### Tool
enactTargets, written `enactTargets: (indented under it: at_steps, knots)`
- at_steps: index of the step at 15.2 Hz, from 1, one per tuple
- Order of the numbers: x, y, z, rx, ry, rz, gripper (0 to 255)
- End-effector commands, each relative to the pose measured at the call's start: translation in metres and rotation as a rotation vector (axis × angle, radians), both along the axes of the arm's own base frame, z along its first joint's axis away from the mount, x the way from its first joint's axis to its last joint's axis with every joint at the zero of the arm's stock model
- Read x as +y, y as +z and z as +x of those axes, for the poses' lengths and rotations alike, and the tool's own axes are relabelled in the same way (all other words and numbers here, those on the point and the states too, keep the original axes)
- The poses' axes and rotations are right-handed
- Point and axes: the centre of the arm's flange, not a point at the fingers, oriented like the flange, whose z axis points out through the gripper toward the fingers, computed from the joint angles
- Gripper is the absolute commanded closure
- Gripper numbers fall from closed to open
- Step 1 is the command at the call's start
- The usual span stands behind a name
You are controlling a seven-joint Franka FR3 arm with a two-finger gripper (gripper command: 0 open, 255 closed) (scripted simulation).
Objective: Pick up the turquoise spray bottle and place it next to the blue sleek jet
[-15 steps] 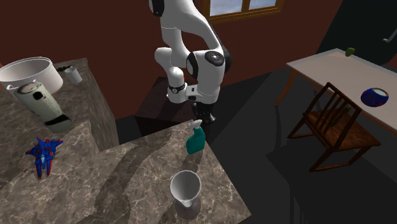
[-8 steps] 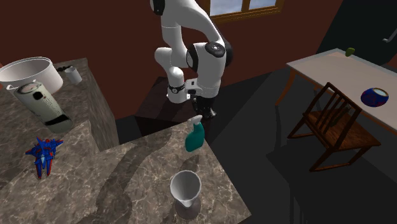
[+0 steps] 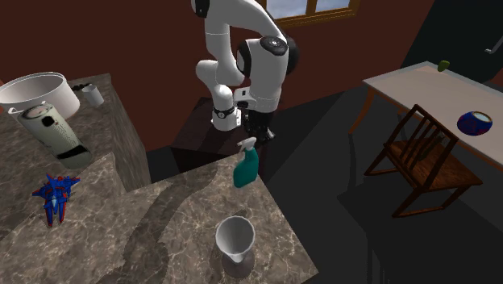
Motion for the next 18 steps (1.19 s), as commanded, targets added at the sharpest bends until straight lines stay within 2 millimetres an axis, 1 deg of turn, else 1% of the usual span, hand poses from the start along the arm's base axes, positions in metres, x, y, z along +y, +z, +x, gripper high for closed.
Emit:
enactTargets:
  at_steps: [1, 18]
  knots:
    - [0.0, 0.011, -0.001, 0.0, 0.0, 0.0, 255]
    - [0.0, 0.101, -0.001, 0.0, 0.0, 0.0, 255]
